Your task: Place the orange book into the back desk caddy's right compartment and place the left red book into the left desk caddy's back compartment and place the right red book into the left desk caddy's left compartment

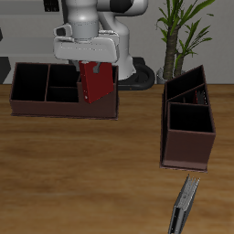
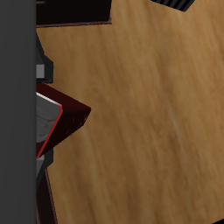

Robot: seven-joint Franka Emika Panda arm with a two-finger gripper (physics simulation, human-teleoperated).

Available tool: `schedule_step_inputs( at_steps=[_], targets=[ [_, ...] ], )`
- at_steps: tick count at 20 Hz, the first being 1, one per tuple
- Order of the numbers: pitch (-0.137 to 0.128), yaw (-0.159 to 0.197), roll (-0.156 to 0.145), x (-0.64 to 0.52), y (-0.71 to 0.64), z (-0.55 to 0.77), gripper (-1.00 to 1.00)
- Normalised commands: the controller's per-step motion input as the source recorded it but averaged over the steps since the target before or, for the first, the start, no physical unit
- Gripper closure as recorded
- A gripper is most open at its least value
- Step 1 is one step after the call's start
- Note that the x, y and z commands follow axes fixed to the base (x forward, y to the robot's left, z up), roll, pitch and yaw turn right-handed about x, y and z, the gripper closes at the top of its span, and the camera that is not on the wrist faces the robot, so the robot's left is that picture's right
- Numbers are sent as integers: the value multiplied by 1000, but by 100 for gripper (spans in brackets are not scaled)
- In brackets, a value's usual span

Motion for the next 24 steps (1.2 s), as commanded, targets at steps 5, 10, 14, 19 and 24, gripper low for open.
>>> schedule_step_inputs(
  at_steps=[5, 10, 14, 19, 24],
  targets=[
    [15, 36, 27, -244, 494, 198, 100],
    [5, 10, -11, -234, 325, 152, 100],
    [-7, 37, -4, -277, 397, 149, 100],
    [22, 14, 16, -197, 422, 70, 100],
    [24, 39, 61, -212, 573, -56, 100]
  ],
)
